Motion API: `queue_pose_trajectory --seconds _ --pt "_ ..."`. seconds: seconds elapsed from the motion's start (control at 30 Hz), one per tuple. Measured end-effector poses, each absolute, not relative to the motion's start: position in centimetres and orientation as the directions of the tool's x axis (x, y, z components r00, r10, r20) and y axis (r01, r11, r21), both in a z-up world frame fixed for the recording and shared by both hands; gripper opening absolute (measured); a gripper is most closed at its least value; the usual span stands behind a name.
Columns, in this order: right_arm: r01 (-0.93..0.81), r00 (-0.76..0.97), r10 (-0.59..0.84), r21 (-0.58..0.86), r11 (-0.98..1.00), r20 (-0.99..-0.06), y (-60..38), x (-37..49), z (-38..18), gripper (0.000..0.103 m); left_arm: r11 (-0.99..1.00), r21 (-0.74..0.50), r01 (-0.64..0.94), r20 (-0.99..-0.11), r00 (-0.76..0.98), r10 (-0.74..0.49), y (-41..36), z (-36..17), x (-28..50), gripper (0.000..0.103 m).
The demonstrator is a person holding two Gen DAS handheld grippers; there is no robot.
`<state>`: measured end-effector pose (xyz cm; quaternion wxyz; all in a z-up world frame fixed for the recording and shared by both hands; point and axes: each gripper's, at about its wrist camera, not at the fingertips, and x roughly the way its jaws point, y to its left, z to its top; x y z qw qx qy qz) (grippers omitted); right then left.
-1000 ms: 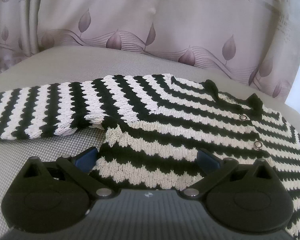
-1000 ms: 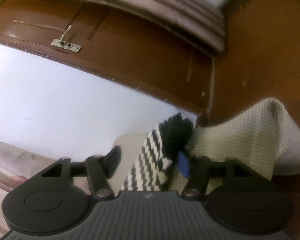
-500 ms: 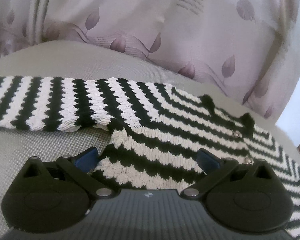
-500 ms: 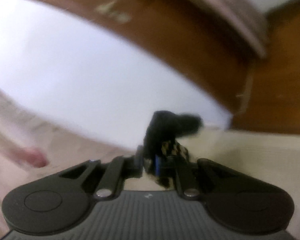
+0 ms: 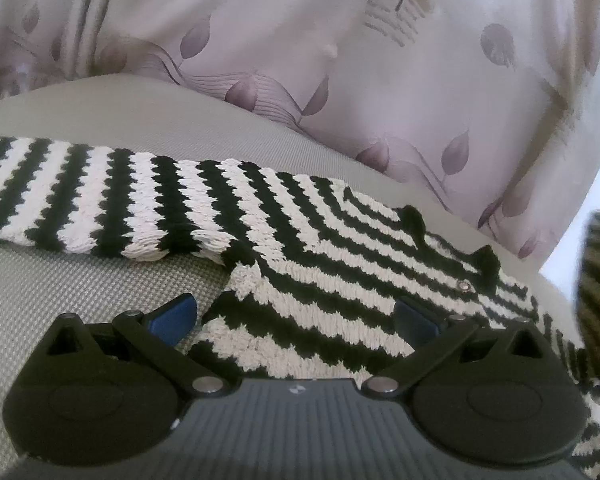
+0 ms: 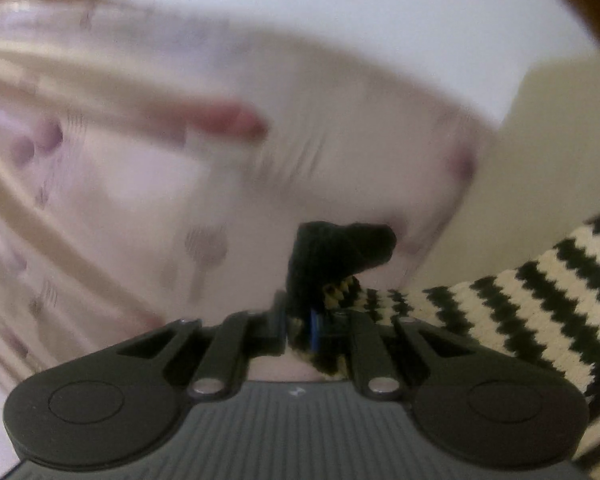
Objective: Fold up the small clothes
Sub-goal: 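Carry the held sleeve across the cardigan body with the right gripper, then lower the sleeve onto the body and open the right gripper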
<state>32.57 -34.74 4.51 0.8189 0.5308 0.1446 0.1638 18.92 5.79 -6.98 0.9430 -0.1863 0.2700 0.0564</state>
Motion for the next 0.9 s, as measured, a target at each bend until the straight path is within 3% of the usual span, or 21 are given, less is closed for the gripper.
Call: queue_pose_trajectory --seconds 0.23,0.53,0.9 --pt "-0.119 0.806 0.574 0.909 0.399 -0.146 -23.9 34.8 0.3 0.011 0.916 -0.346 -0.204 -0.521 0.854 -0.006 6.2 -7.0 18.6 0.103" --pt "-0.121 0.724 0.636 0.859 0.497 -0.267 -16.8 35.4 -3.5 0.011 0.906 -0.371 -0.204 -0.511 0.859 -0.016 6.7 -7.0 18.2 0.103" --pt "-0.248 0.652 0.711 0.812 0.529 -0.264 -12.5 37.1 -3.5 0.012 0.901 -0.381 -0.209 -0.508 0.861 -0.015 6.6 -7.0 18.1 0.103"
